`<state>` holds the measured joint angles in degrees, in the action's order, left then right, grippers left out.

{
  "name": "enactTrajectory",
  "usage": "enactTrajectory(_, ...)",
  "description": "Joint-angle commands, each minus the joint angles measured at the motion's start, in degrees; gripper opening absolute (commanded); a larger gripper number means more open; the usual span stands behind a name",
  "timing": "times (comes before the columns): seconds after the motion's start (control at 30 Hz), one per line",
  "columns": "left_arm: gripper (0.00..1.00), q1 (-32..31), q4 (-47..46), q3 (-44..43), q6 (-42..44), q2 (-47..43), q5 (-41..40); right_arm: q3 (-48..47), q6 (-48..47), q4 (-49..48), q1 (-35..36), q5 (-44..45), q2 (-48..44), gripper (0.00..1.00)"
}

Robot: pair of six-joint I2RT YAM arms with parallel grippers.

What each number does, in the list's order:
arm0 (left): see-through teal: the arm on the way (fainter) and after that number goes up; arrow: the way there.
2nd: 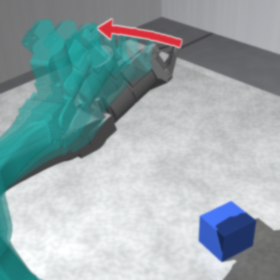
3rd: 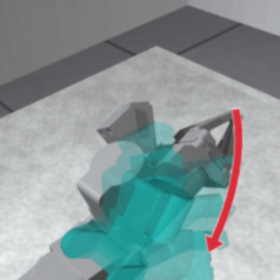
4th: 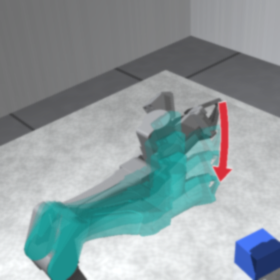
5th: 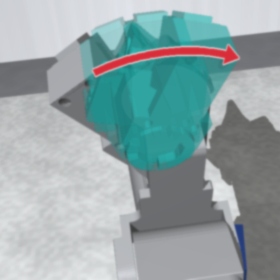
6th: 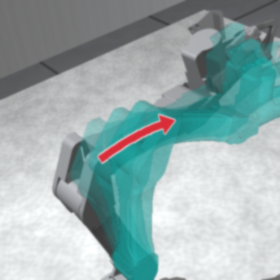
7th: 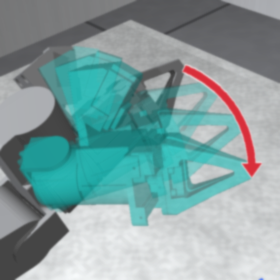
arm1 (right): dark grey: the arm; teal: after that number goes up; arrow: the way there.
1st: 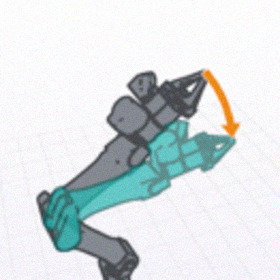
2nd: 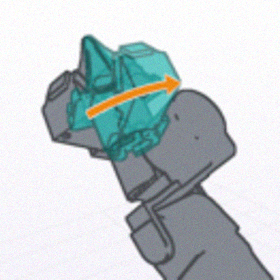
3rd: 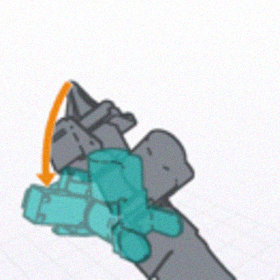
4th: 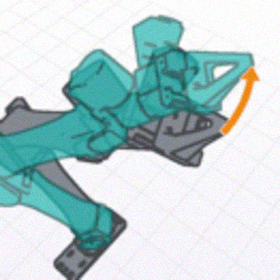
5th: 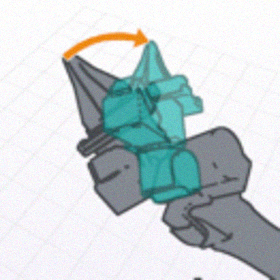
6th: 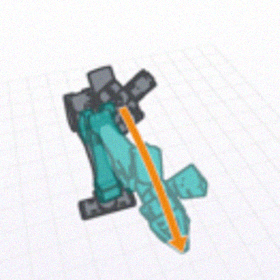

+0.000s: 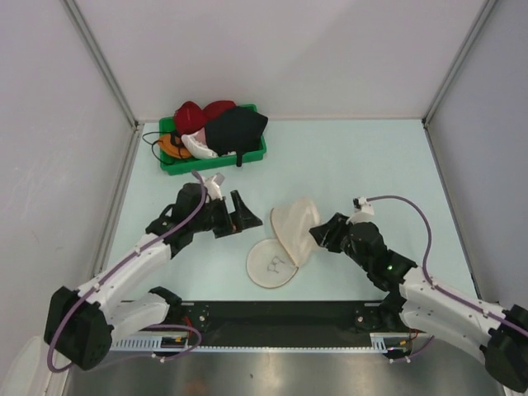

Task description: Place the bra in the laundry bag and zip it closed

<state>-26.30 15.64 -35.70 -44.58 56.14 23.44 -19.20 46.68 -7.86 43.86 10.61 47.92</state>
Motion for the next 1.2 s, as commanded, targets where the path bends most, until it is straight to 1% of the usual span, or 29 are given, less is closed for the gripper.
enactTrajectory(0.0,0.99,-3.31,-5.09,-7.01,0.82,8.61,2.13,1.01,2.55,16.63,-0.88,4.85,-7.57,0.47)
enactTrajectory(0.07,1.0,-4.71,-6.14,-8.06,-0.07,13.44,3.19,0.92,1.32,20.4,-1.14,5.29,-11.16,0.48)
enactTrajectory(0.1,0.99,-5.33,-6.67,-8.24,-1.2,14.34,2.58,0.75,0.88,21.47,-1.4,5.38,-11.97,0.51)
enactTrajectory(0.17,0.99,-7.35,-12.1,-7.02,-3.74,16.97,2.22,0.4,-0.53,23.84,-2.63,5.03,-13.72,0.52)
enactTrajectory(0.27,0.99,-8.32,-17.64,-6.57,-6.3,21.63,3.44,-0.22,-1.93,25.34,-3.77,3.46,-14.35,0.53)
enactTrajectory(0.3,1.0,-8.32,-19.23,-6.66,-7.01,25.21,4.32,-0.4,-2.11,25.43,-4.13,2.93,-14.26,0.52)
enactTrajectory(0.33,0.99,-8.59,-24.55,-6.57,-7.97,26.55,5.64,-0.57,-2.38,25.52,-4.3,2.66,-14.17,0.53)
enactTrajectory(0.37,0.99,-8.85,-27.82,-6.4,-9.81,27.7,7.48,-0.75,-2.47,25.7,-4.48,2.4,-13.91,0.53)
enactTrajectory(0.43,0.99,-10.08,-34.67,-7.1,-11.05,31.21,8.2,-1.1,-2.82,26.22,-4.66,1.52,-13.47,0.53)
enactTrajectory(0.5,0.99,-11.74,-37.77,-9.02,-12.37,33.59,8.9,-1.63,-2.82,27.1,-4.74,1.43,-13.64,0.53)
enactTrajectory(0.53,0.99,-12.27,-40.31,-10.08,-12.72,36.73,9.6,-1.8,-2.99,28.06,-4.74,1.52,-13.73,0.53)
enactTrajectory(0.63,0.91,-14.03,-43.23,-13.68,-14.4,41.49,11.28,-2.59,-3.17,30.87,-4.83,1.78,-14.87,0.53)
enactTrajectory(0.67,0.75,-14.47,-42.89,-14.74,-13.7,42.29,11.1,-2.86,-3.0,32.02,-4.83,2.04,-15.22,0.53)
enactTrajectory(0.7,0.62,-15.35,-41.84,-17.18,-12.56,42.91,10.06,-3.99,-2.73,33.16,-4.92,2.74,-15.31,0.53)
enactTrajectory(0.73,0.38,-15.79,-37.04,-18.51,-10.81,42.65,8.57,-4.61,-1.69,36.56,-5.09,3.44,-15.75,0.54)
enactTrajectory(0.77,0.27,-16.32,-33.86,-19.66,-6.44,41.95,6.64,-5.31,-1.07,38.34,-5.18,5.02,-15.75,0.53)
enactTrajectory(0.8,0.2,-17.63,-27.57,-22.02,-4.05,41.16,1.48,-6.89,-0.45,40.18,-5.36,5.73,-15.58,0.54)
enactTrajectory(0.83,0.1,-18.42,-24.11,-23.43,-1.59,40.46,-1.0,-7.6,0.16,43.59,-5.53,6.35,-14.97,0.57)
enactTrajectory(0.87,0.0,-19.3,-20.77,-24.75,3.13,38.71,-3.73,-8.13,2.08,44.24,-5.54,6.35,-14.53,0.67)
enactTrajectory(0.9,0.0,-21.14,-14.38,-27.46,5.44,37.91,-9.24,-8.74,2.97,44.24,-5.54,5.66,-13.91,0.69)
enactTrajectory(0.93,0.0,-22.29,-10.75,-29.14,7.9,37.21,-12.95,-9.7,4.55,46.59,-5.62,5.91,-13.12,0.71)
enactTrajectory(0.97,0.0,-23.43,-7.15,-30.9,12.8,35.98,-16.2,-10.67,8.22,48.27,-5.71,7.04,-10.94,0.74)
enactTrajectory(1.0,0.0,-25.79,-0.59,-33.88,14.85,35.36,-19.45,-11.64,9.56,49.77,-5.8,7.4,-9.88,0.75)
enactTrajectory(1.03,0.0,-26.86,2.26,-35.12,18.52,34.75,-26.53,-14.0,10.53,52.39,-5.89,7.67,-8.99,0.77)
enactTrajectory(1.07,0.0,-27.83,4.81,-36.09,20.13,34.3,-28.52,-14.98,11.59,53.2,-5.97,7.67,-7.33,0.78)
enactTrajectory(1.1,0.0,-29.31,9.45,-38.1,21.62,33.69,-30.45,-15.95,11.6,53.73,-5.98,7.58,-6.88,0.79)
enactTrajectory(1.13,0.0,-30.11,11.93,-39.17,23.9,33.51,-34.82,-17.52,11.42,54.17,-6.06,7.58,-6.53,0.79)
enactTrajectory(1.17,0.0,-30.9,14.05,-39.96,24.88,33.25,-37.39,-18.49,11.25,54.44,-6.06,7.76,-6.26,0.78)
